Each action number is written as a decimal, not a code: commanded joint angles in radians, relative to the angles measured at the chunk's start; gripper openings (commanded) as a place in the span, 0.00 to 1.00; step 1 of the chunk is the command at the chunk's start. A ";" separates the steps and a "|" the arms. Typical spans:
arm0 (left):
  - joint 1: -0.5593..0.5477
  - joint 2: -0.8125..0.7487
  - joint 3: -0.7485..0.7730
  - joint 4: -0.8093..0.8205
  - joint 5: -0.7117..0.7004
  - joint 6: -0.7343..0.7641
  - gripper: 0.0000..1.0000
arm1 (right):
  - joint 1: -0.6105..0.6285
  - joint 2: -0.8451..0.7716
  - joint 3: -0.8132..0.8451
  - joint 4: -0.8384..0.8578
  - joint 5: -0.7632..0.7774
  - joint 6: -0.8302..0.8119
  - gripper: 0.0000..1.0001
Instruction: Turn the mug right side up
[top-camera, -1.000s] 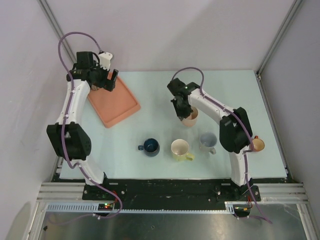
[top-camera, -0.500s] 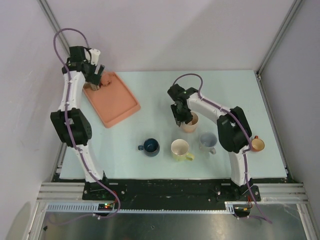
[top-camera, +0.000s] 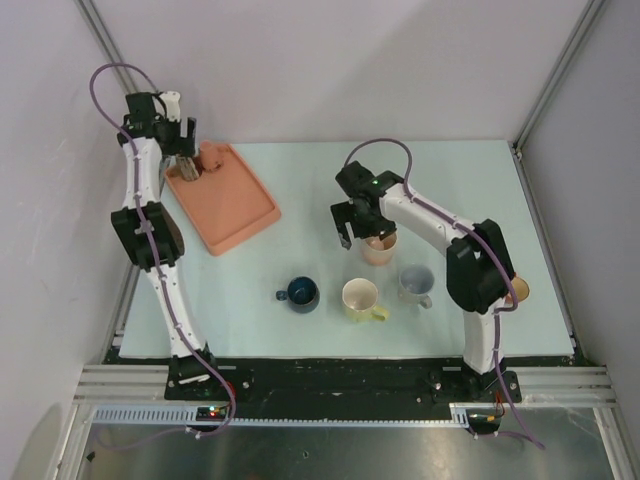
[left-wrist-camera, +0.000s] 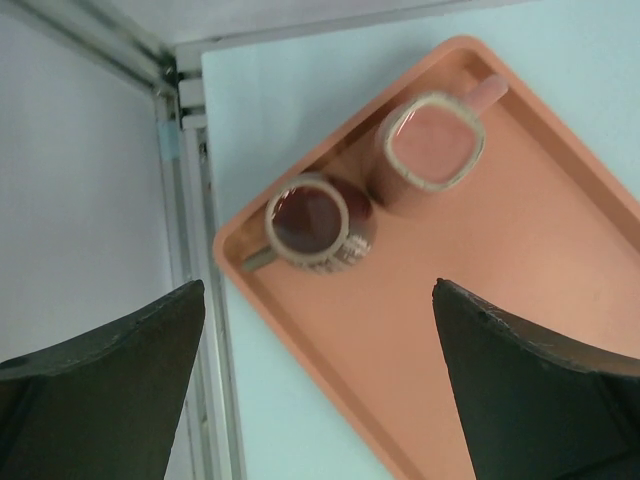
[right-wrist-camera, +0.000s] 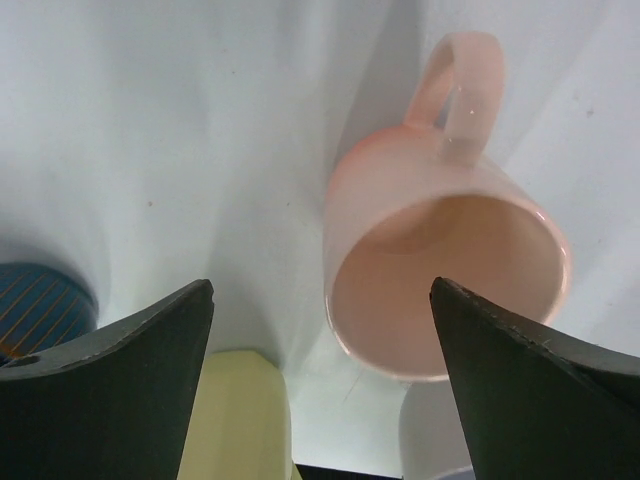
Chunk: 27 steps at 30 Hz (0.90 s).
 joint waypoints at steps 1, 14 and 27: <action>-0.002 0.067 0.102 0.056 0.099 0.055 0.98 | 0.013 -0.086 0.043 -0.035 0.045 0.012 0.95; 0.005 0.173 0.119 0.146 0.088 0.280 0.92 | 0.014 -0.081 0.097 -0.174 0.135 0.010 0.96; 0.000 0.171 0.057 0.192 0.156 0.439 0.86 | 0.004 -0.097 0.100 -0.265 0.209 0.024 0.96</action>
